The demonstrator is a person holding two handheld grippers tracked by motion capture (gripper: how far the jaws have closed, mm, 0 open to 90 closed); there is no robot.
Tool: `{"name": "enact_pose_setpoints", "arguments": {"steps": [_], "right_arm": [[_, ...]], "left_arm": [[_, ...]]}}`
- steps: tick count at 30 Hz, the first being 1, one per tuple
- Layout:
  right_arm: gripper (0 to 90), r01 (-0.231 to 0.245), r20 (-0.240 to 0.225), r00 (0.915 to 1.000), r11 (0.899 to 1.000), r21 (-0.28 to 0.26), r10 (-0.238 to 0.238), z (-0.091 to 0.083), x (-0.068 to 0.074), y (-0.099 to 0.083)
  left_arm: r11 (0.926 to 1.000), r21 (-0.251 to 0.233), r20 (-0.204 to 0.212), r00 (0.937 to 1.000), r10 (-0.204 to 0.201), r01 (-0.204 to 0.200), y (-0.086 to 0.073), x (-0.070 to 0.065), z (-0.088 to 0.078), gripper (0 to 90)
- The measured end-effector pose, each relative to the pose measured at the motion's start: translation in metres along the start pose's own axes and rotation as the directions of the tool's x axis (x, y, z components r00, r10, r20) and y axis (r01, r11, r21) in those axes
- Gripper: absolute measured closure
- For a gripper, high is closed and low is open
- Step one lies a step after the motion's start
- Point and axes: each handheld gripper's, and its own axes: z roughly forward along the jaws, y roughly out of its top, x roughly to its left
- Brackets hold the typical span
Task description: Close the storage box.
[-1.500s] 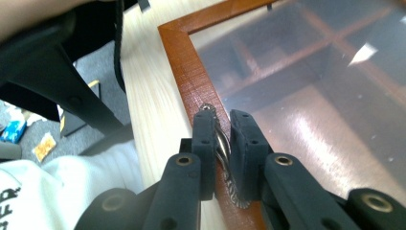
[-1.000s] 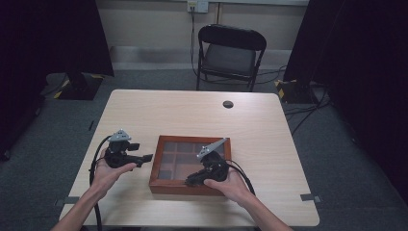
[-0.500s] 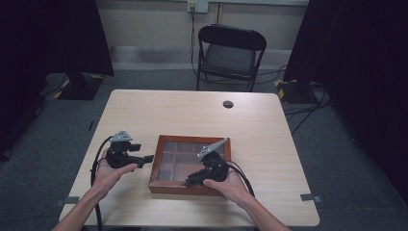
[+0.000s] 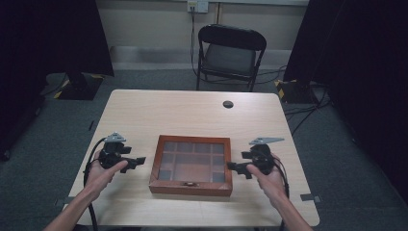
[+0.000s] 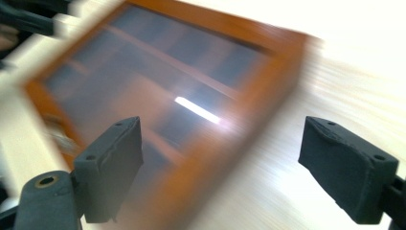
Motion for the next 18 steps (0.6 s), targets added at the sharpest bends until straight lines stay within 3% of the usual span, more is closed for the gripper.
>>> {"name": "enact_pose_setpoints", "arguments": {"steps": [1, 4, 5, 10, 12, 14, 16, 18], "right_arm": [[14.2, -0.018, 0.045, 0.9988, 1.0, 0.008, 0.017, -0.002, -0.009, -0.005], [14.2, -0.086, 0.152, 0.9851, 0.996, 0.036, 0.08, -0.006, -0.033, -0.02], [14.3, -0.098, 0.183, 0.9794, 0.994, 0.056, 0.086, -0.006, -0.04, -0.025], [14.5, -0.129, 0.342, 0.9366, 0.982, 0.135, 0.076, 0.005, -0.063, -0.041], [14.0, -0.127, 0.377, 0.9245, 0.98, 0.156, 0.06, 0.01, -0.065, -0.043], [13.6, -0.101, 0.413, 0.9102, 0.985, 0.142, 0.033, 0.013, -0.064, -0.044], [8.6, -0.097, 0.436, 0.899, 0.99, 0.106, 0.041, 0.017, -0.063, -0.047], [0.5, -0.084, 0.447, 0.8934, 0.995, 0.059, 0.049, 0.02, -0.063, -0.053]], "left_arm": [[1.0, 0.004, -0.029, 0.9996, 0.0, 0.0, -0.001, 0.001, 0.0, 17.6], [0.9984, 0.052, -0.02, 0.9995, 0.024, -0.023, -0.006, 0.003, 0.006, 17.5], [0.997, 0.072, -0.037, 0.9988, 0.033, -0.03, -0.007, 0.004, 0.009, 17.4], [0.9881, 0.145, -0.095, 0.9933, 0.066, -0.052, -0.018, 0.006, 0.026, 17.2], [0.9889, 0.137, -0.122, 0.9898, 0.073, -0.056, -0.021, 0.005, 0.03, 17.2], [0.9901, 0.119, -0.144, 0.9854, 0.091, -0.074, -0.024, 0.006, 0.032, 14.2], [0.9948, 0.078, -0.145, 0.9864, 0.077, -0.066, -0.028, 0.007, 0.034, 9.0], [0.9949, 0.044, -0.142, 0.9852, 0.097, -0.091, -0.032, 0.011, 0.038, 0.8]]}}
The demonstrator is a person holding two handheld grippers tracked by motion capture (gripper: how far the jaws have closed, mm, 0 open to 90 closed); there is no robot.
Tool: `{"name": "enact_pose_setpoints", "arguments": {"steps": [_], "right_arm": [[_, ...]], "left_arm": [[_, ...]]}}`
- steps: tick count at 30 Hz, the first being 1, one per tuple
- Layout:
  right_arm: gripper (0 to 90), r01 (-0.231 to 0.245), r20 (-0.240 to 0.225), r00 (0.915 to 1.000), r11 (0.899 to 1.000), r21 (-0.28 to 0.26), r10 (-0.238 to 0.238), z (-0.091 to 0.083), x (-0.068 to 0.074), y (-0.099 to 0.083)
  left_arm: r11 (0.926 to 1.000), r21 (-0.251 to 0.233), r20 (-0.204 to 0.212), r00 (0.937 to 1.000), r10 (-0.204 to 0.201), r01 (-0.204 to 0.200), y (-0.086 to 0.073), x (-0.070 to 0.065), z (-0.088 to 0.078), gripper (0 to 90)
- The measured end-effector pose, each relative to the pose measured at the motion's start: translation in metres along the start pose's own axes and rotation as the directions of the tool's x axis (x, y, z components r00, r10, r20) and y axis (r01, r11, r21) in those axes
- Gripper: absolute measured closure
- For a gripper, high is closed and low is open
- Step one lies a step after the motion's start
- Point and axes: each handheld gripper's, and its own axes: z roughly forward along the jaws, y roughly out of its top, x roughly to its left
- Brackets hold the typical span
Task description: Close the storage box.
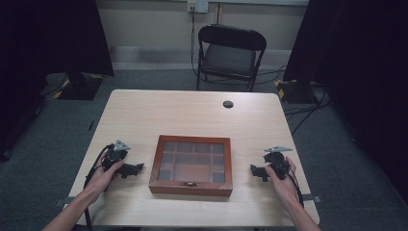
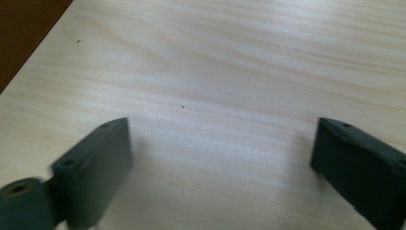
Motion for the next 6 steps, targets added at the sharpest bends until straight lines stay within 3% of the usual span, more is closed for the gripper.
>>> {"name": "enact_pose_setpoints", "arguments": {"steps": [2, 6], "right_arm": [[0.0, -0.005, 0.007, 1.0, 0.999, -0.034, 0.005, 0.0019, 0.0008, -0.004], [0.0, -0.017, 0.013, 0.9997, 0.996, -0.09, 0.018, 0.004, 0.0023, -0.0082]], "left_arm": [[0.9994, -0.034, 0.014, 0.9999, 0.007, -0.007, -0.0031, 0.0012, 0.0006, 0.0], [0.9992, -0.039, 0.008, 1.0, -0.002, 0.002, -0.004, 0.0, 0.0005, 0.0]]}}
